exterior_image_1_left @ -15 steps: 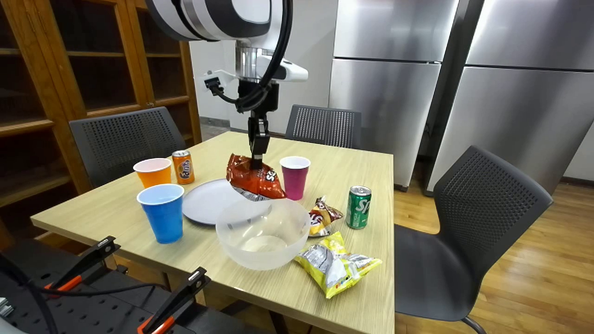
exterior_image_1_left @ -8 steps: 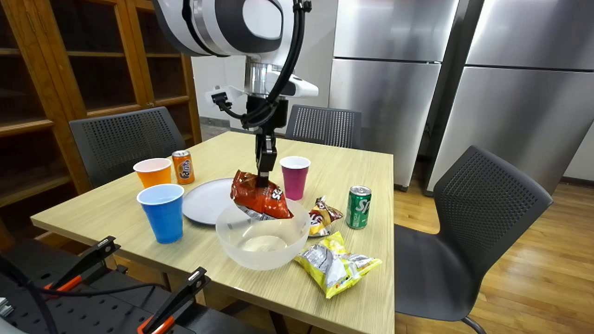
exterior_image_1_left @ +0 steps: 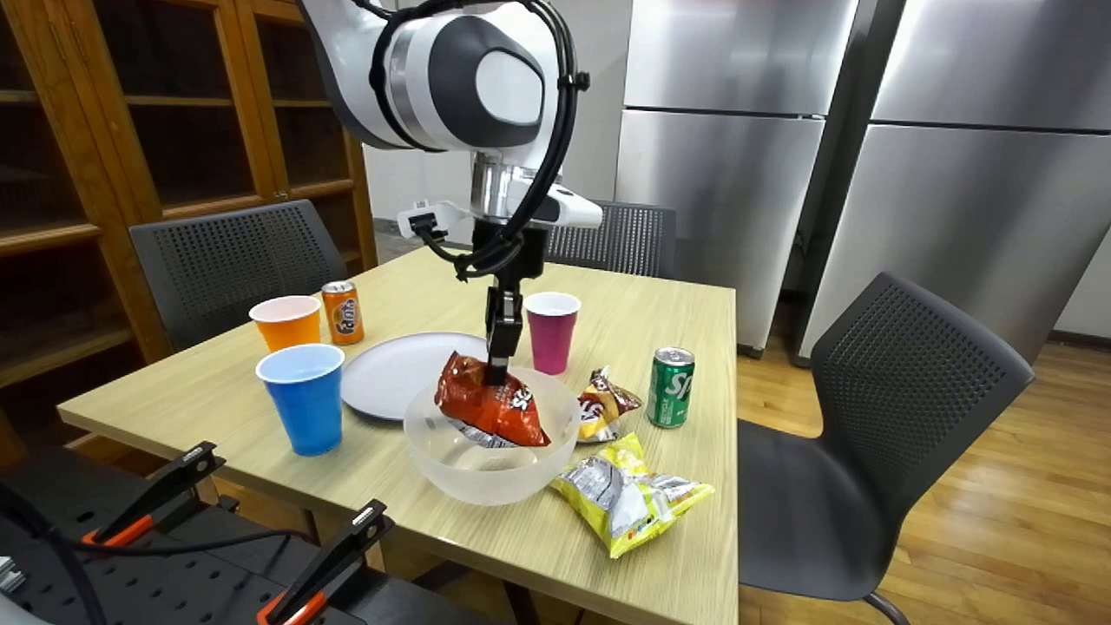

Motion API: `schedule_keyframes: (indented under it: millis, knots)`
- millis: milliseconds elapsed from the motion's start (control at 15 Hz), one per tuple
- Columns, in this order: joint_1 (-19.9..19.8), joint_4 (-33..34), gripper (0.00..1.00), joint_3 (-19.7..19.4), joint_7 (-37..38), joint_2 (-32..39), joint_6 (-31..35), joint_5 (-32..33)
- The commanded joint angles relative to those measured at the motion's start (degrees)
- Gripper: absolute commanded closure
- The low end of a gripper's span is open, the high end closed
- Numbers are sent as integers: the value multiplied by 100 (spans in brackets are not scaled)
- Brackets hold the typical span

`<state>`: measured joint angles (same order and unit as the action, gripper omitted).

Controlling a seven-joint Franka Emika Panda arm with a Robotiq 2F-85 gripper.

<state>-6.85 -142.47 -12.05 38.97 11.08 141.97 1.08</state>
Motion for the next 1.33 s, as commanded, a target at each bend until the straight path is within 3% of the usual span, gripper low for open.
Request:
schedule_keyframes:
  millis: [0,533,1000,1067,1133,1267]
  knots:
    - [80,419,100,-56,276,446,-39,-30]
    - [255,999,100,-73,435,1182,-157,-139]
    - [359,1189,100,-140,462,1370,-220,-128]
    - [348,1179,92,-138,427,1352,-226,-149]
    - [346,1150,72,-141,393,1308,-228,-140]
    - [348,1068,58,-142,369,1196,-194,-139]
